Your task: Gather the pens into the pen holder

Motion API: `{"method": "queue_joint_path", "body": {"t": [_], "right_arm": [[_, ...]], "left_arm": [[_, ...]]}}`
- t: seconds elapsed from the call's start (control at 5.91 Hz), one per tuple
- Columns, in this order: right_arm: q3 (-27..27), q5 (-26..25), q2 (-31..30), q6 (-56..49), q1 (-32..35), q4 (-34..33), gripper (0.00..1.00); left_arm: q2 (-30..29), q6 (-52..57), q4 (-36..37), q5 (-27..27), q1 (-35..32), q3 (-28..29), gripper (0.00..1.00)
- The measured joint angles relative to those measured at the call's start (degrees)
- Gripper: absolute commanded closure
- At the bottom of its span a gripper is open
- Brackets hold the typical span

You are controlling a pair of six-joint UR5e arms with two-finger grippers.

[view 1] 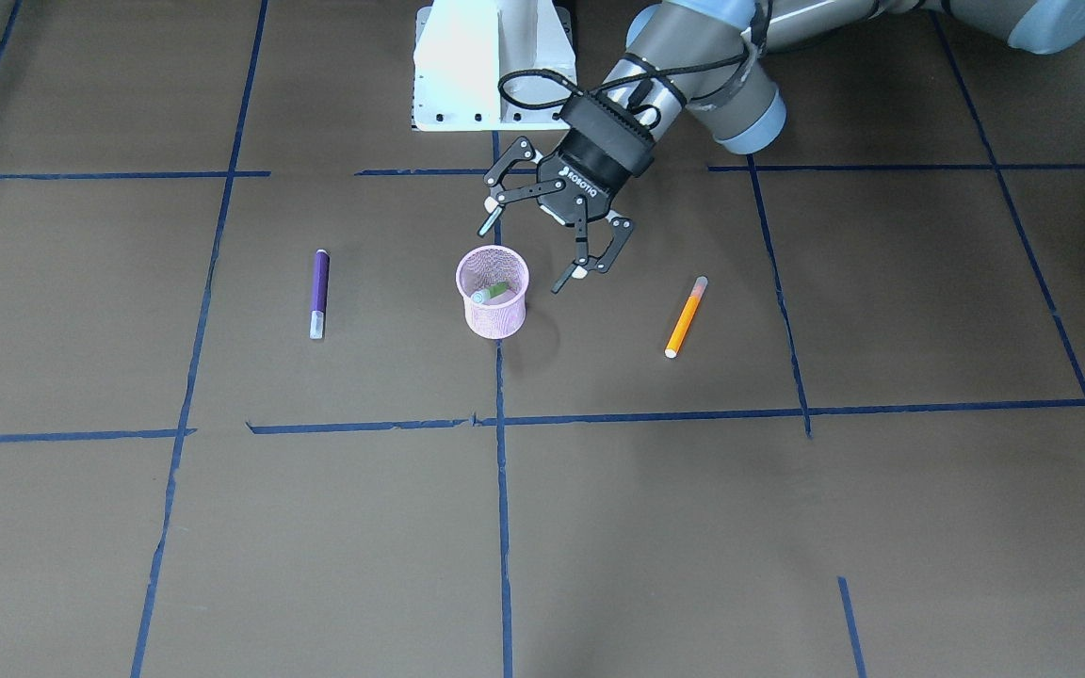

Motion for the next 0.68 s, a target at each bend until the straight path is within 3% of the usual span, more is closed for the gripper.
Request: {"method": "queue_joint_path", "body": {"t": [0.17,0.68], "right_arm": [[-3.7,-0.4,-0.1,0.8,-2.0,5.8,0.0],[-5.6,-4.1,0.0,4.3,-7.8,10.8,0.0]], "left_arm": [[1.9,0.0,4.4,-2.7,-1.5,-3.4,0.0],[3.8,0.0,6.0,-4.0,-2.1,-5.1,0.0]]}}
